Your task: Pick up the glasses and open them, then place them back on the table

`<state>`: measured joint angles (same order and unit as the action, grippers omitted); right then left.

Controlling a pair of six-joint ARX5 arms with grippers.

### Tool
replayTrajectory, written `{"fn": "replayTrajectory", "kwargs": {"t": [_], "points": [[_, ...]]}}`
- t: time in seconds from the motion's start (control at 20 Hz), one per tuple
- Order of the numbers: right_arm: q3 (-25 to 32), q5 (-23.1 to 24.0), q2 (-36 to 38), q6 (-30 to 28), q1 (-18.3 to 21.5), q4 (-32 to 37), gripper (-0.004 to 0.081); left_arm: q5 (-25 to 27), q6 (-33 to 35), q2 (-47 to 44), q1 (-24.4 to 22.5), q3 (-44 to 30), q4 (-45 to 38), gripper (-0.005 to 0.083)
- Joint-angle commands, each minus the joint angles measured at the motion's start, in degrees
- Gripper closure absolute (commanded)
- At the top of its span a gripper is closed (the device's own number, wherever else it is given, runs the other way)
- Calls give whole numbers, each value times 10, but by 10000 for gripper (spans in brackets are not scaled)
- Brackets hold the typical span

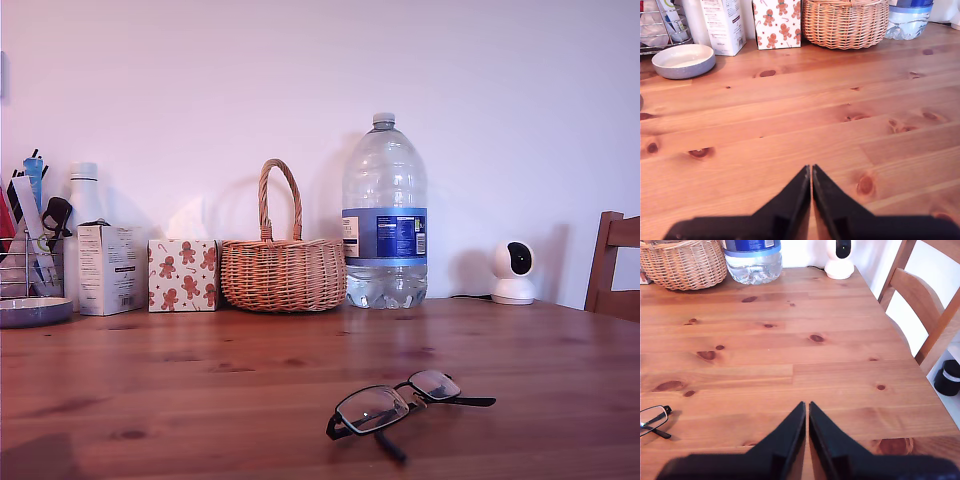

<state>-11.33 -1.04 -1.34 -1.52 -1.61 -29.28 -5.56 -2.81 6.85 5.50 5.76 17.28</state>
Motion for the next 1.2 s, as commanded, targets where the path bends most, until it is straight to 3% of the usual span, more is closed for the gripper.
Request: {"fn": "replayTrajectory", "kwargs": {"t": [0.0, 0.3, 0.45, 0.6, 0.7, 0.9, 1.15], "points": [[12, -20, -2, 2, -2, 59, 782, -79, -2, 2, 0, -5, -58, 795], [12, -20, -2, 2, -2, 59, 782, -81, -5, 2, 0, -5, -66, 795], [12, -22, -2, 7, -2, 61, 782, -123, -66, 2, 5, -5, -101, 795], [12, -68, -2, 91, -2, 87, 782, -176, -99, 2, 17, -5, -134, 795], [12, -103, -2, 110, -6, 87, 783, -202, -99, 3, 33, -5, -146, 795], [12, -159, -3, 114, -38, 87, 783, -210, -98, 4, 85, -4, -153, 795], [12, -170, -7, 123, -117, 86, 783, -209, -96, 61, 159, 12, -163, 795]]}}
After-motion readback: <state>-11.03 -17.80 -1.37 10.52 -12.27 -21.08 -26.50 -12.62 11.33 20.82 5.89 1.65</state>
